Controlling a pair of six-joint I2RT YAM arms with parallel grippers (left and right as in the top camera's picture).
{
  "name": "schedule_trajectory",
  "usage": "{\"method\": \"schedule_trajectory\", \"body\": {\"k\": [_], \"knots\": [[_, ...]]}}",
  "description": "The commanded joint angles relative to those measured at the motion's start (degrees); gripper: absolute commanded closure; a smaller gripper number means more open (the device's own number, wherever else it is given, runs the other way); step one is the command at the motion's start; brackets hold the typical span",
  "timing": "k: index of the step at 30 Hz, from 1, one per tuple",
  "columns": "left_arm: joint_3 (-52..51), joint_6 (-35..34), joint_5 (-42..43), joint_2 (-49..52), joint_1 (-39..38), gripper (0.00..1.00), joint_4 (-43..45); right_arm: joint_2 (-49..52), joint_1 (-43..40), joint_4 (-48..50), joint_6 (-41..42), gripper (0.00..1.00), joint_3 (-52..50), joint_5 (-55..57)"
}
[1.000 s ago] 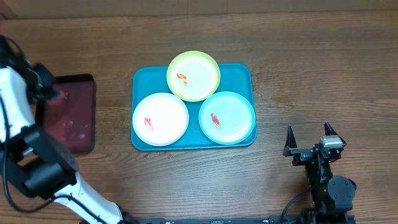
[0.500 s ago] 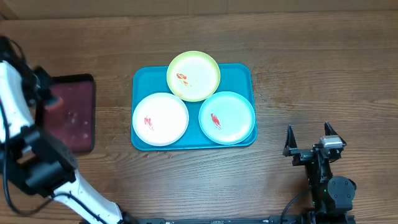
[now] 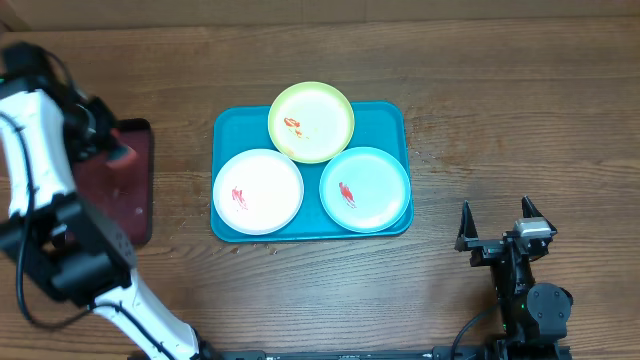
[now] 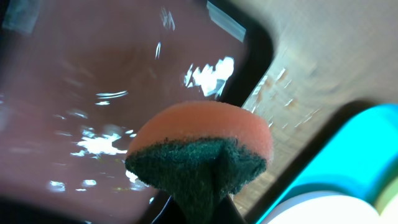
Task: Clean dirty plates on tray and stack at the side
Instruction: 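Carry the sponge with the left gripper onto the white plate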
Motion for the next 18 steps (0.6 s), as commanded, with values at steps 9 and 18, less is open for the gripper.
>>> {"method": "schedule_trajectory", "body": {"k": [9,18], "knots": [[4.7,9.9,18.4,-9.9,-1.7,0.96,-8.7,-0.6,0.1,0.3,-0.3,0.0,-0.6,0.4],[-0.2,13.8,21.9,-11.3,-16.5,0.96,-12.3,-0.6,0.1,0.3,-0.3,0.0,-0.6,0.4]]}}
